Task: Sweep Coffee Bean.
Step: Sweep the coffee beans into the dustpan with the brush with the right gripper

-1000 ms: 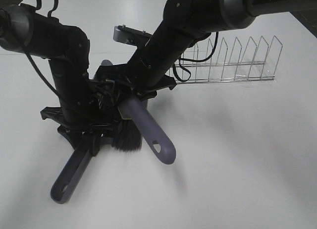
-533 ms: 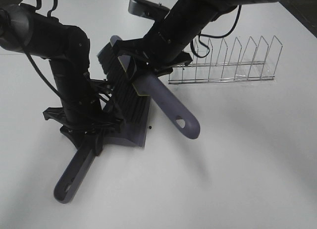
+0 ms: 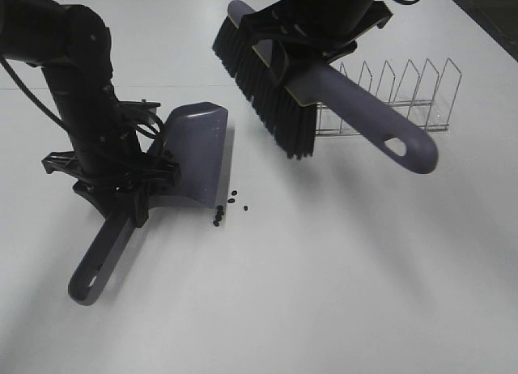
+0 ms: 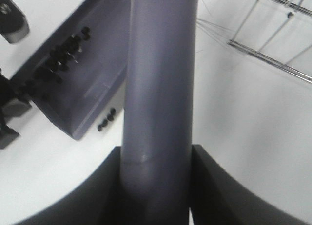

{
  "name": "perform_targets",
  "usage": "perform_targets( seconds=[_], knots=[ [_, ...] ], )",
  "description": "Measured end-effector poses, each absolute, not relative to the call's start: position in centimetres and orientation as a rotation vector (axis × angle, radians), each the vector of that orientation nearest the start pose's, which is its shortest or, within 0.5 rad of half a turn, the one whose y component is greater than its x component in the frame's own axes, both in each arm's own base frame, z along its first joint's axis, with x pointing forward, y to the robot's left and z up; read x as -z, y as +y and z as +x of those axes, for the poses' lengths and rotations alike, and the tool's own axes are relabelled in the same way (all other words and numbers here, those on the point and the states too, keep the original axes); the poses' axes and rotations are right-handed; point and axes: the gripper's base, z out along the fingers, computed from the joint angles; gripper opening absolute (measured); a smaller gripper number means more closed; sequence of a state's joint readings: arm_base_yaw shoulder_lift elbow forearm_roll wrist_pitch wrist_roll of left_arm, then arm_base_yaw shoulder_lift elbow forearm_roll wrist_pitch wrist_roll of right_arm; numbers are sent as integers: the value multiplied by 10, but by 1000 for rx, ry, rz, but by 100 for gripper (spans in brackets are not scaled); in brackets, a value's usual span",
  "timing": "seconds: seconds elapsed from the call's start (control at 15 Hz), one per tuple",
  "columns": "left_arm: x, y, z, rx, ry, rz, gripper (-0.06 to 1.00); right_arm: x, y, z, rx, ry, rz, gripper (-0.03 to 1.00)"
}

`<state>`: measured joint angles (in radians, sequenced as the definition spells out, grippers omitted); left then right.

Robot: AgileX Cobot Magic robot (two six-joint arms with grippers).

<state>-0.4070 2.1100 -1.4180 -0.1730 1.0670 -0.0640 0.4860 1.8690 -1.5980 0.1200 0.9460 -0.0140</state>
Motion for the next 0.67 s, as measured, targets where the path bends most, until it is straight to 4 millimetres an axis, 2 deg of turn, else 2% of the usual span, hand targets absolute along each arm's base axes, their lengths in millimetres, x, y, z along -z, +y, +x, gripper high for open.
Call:
perform_targets(
  seconds=[0.2,0.33,0.4,0.47,0.53,0.67],
  knots=[
    [-135,-158,349,121,3277,438,34,-287,182,342,-154,2695,-642,32],
    [-135,-154,348,56,3291,444,34,-283,176,335,-104,2721,-648,32],
    [-135,-150,349,-135,3267,431,34,-263,169,330,-29,2779,-621,32],
    [-136,-151,349,-239,3236,444,34,-251,166,329,6,2810,-606,32],
    [-136,-156,348,-317,3203,476,34,-242,165,331,38,2827,-577,32],
    [-130,-171,342,-354,3182,523,34,-228,165,337,98,2844,-537,32]
  ],
)
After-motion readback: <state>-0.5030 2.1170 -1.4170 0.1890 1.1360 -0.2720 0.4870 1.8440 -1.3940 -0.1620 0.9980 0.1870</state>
